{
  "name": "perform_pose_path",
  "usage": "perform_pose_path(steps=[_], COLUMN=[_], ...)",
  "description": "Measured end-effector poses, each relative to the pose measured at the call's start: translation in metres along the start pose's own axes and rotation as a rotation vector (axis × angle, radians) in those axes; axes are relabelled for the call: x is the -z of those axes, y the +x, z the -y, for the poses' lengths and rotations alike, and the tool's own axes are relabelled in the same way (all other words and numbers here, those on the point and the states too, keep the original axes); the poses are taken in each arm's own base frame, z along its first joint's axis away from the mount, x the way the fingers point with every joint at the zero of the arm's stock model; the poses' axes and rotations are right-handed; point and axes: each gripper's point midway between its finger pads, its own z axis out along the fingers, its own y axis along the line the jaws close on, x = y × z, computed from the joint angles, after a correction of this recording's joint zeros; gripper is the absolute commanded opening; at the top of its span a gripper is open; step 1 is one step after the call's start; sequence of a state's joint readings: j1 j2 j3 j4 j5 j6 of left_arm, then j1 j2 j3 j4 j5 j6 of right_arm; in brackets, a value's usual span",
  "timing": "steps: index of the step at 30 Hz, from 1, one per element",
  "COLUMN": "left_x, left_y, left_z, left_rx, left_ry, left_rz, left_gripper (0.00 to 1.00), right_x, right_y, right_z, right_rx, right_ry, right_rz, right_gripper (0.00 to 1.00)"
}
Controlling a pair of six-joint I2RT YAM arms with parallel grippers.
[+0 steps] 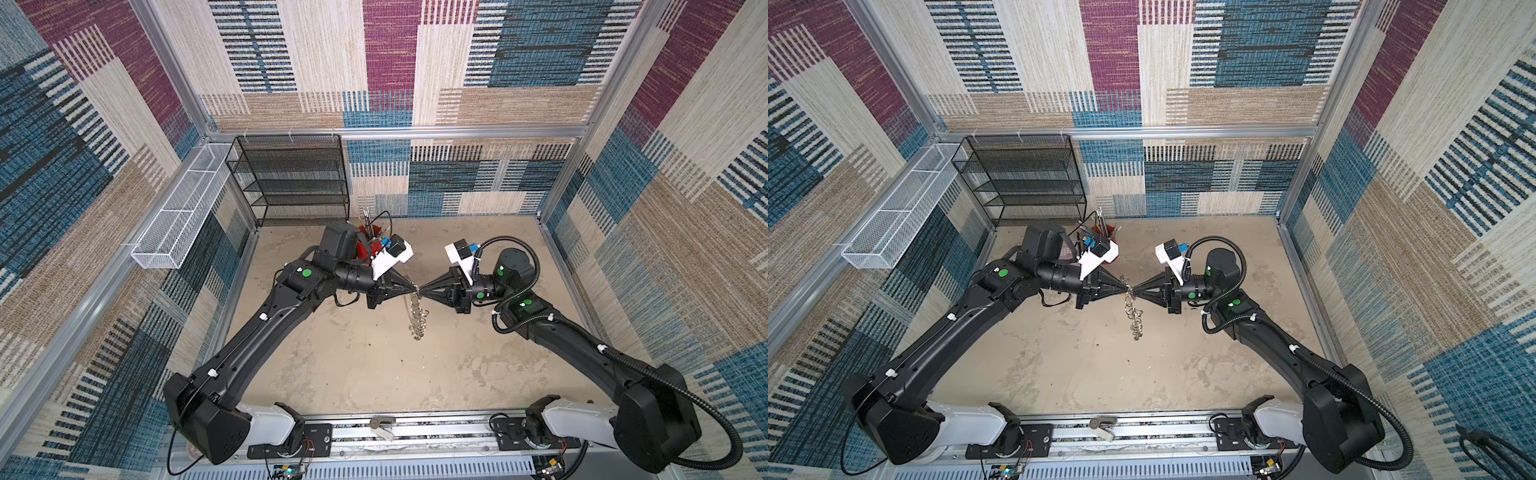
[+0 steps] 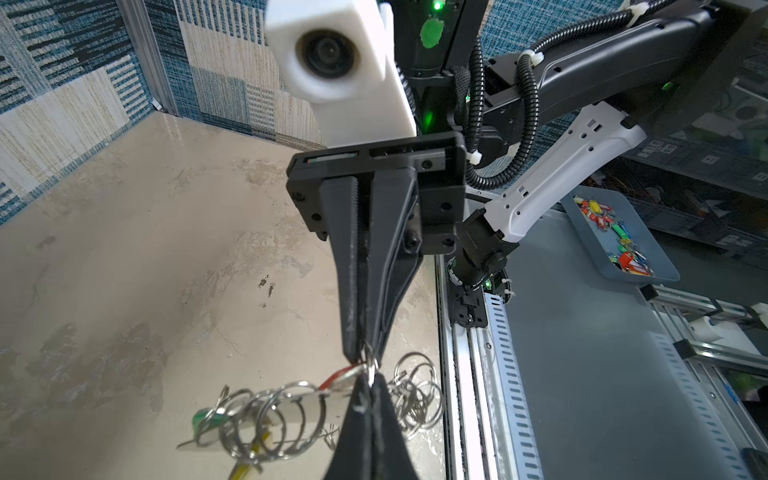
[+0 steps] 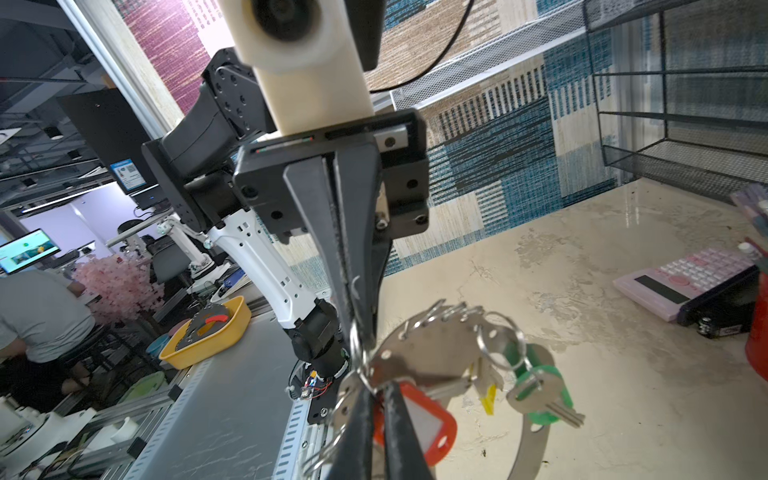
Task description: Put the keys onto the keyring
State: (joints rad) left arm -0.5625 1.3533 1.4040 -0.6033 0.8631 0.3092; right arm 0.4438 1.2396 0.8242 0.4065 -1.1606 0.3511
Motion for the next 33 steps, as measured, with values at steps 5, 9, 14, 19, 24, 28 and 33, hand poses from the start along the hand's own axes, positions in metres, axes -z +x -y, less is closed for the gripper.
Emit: perform_pose_path(steps=[5,9,14,19,24,28,33], left_x=[0.000,0.001,0.000,-0.002,-0.005,-0.007,-0.010], left_y=[-0.001,-0.003,-0.004,-0.009,-0.013,-0.015,-0.018], left_z=[0.000,0.000,0.001,0.002,0.002,0.003,0.001], left_rx=[0.005,0.018,0.043,0.062,0.076,0.075,0.095], left_ry=[-0.007,-0.010,0.000,0.027,0.067,0.098,0.120], left_rz=[0.022,0.053,0.112,0.176,0.236,0.286,0.334], left_gripper=[0.00,0.00,0.00,0.00,0.00,0.00,0.00], right_x=[0.000,0.000,-0.002,-0.004,-0.007,-0.007,-0.007], right_y=[0.000,-0.001,0.001,-0.001,-0.001,-0.003,-0.003], right_z=[0.000,0.001,0.002,0.001,0.000,-0.001,0.004], right_rx=[0.005,0.014,0.013,0.016,0.014,0.011,-0.006], right_ry=[0.001,-0.001,-0.019,-0.043,-0.060,-0.062,-0.035], right_rz=[0.002,0.006,-0.002,-0.011,-0.024,-0.027,-0.024], right_gripper=[0.00,0.00,0.00,0.00,0.01,0.06,0.19])
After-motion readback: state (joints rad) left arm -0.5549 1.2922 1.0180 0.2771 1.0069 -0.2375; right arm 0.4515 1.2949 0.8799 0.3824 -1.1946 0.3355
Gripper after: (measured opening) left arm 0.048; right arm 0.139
